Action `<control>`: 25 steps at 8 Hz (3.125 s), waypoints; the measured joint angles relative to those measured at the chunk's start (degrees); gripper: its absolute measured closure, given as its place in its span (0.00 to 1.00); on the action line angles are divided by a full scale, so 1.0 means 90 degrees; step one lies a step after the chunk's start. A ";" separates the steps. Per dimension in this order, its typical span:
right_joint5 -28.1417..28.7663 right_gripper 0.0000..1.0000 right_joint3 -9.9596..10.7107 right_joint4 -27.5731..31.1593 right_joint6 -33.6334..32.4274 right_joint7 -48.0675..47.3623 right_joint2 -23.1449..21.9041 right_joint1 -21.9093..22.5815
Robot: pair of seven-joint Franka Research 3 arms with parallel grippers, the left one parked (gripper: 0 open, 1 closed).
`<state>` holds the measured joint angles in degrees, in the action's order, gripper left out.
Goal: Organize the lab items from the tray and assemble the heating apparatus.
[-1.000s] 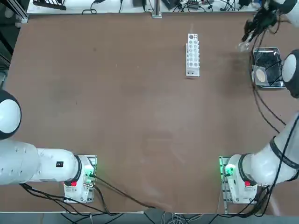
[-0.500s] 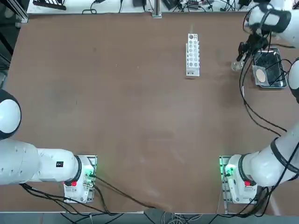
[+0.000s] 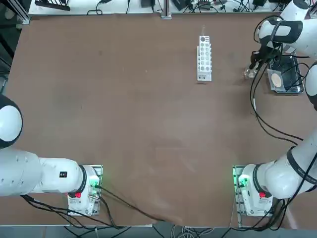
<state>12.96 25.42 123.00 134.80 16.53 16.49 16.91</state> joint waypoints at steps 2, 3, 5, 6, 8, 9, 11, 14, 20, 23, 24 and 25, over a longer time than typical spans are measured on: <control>-0.0004 0.69 -0.0018 0.0001 0.0109 -0.0145 0.0068 0.0174; -0.0004 0.69 -0.0023 0.0001 0.0139 -0.0225 0.0099 0.0262; -0.0007 0.69 -0.0017 0.0001 0.0225 -0.0251 0.0205 0.0291; -0.0012 0.67 -0.0009 0.0001 0.0245 -0.0251 0.0259 0.0290; -0.0031 0.53 -0.0006 -0.0023 0.0266 -0.0251 0.0276 0.0291; -0.0043 0.37 0.0001 -0.0131 0.0186 -0.0251 0.0271 0.0290; -0.0072 0.03 0.0140 -0.0667 -0.0619 -0.0243 0.0219 0.0277; -0.0521 0.00 0.0880 -0.1217 -0.1350 0.0151 -0.0007 0.0239; -0.0730 0.26 0.1772 -0.1198 -0.1166 0.0477 0.0035 -0.0380; -0.0221 0.33 0.1778 -0.1145 -0.0542 0.0064 0.0186 -0.0793; 0.0165 0.39 0.1778 -0.1140 -0.0500 0.0020 0.0272 -0.0923; 0.0470 0.46 0.1779 -0.1130 -0.0480 0.0004 0.0334 -0.1062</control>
<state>17.19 41.44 112.83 130.49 16.56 19.49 7.35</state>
